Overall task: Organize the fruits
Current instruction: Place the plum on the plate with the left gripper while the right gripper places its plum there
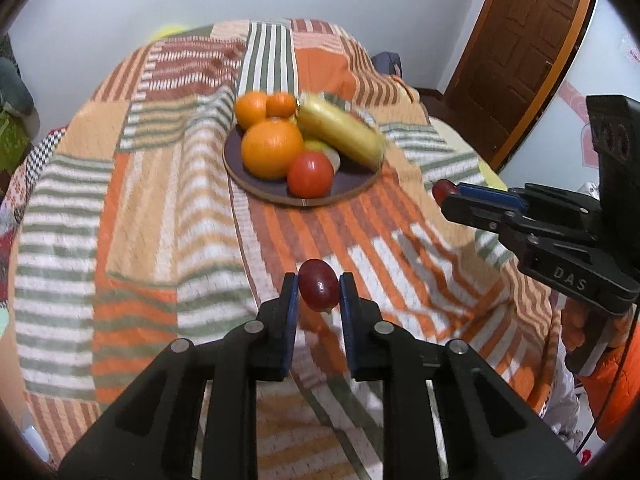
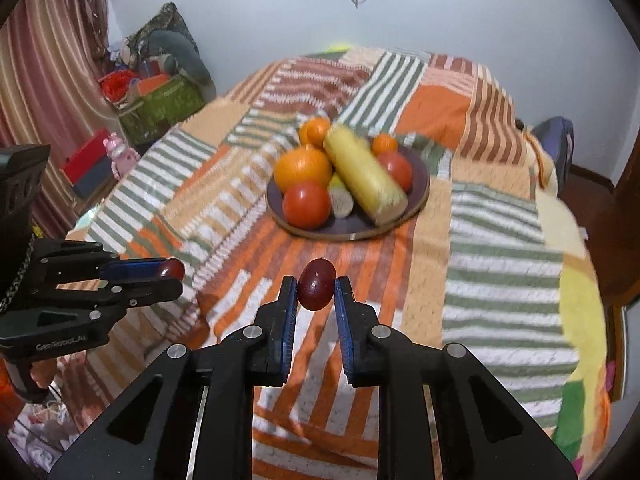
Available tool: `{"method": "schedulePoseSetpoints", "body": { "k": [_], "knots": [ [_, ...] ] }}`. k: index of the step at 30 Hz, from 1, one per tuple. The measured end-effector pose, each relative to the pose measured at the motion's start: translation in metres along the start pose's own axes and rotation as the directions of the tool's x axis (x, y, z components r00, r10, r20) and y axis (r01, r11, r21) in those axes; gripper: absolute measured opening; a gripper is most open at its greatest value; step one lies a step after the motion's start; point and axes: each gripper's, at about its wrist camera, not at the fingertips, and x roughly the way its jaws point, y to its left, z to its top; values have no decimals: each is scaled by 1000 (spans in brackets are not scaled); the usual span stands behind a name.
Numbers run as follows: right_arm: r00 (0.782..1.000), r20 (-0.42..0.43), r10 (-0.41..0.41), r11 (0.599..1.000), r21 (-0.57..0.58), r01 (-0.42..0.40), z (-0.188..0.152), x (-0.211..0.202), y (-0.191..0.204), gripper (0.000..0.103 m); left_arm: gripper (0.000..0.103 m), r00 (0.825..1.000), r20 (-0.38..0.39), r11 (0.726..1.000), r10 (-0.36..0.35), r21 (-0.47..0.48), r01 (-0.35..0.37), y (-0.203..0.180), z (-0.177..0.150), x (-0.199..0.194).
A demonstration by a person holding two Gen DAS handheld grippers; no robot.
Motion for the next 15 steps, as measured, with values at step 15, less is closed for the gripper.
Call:
{"method": "schedulePoseSetpoints", "body": {
  "k": [15],
  "knots": [
    [1000, 15, 6, 999, -37, -6, 40, 36, -6, 18, 20, 999, 41, 1000, 23, 2, -23, 19, 59, 35]
  ]
}}
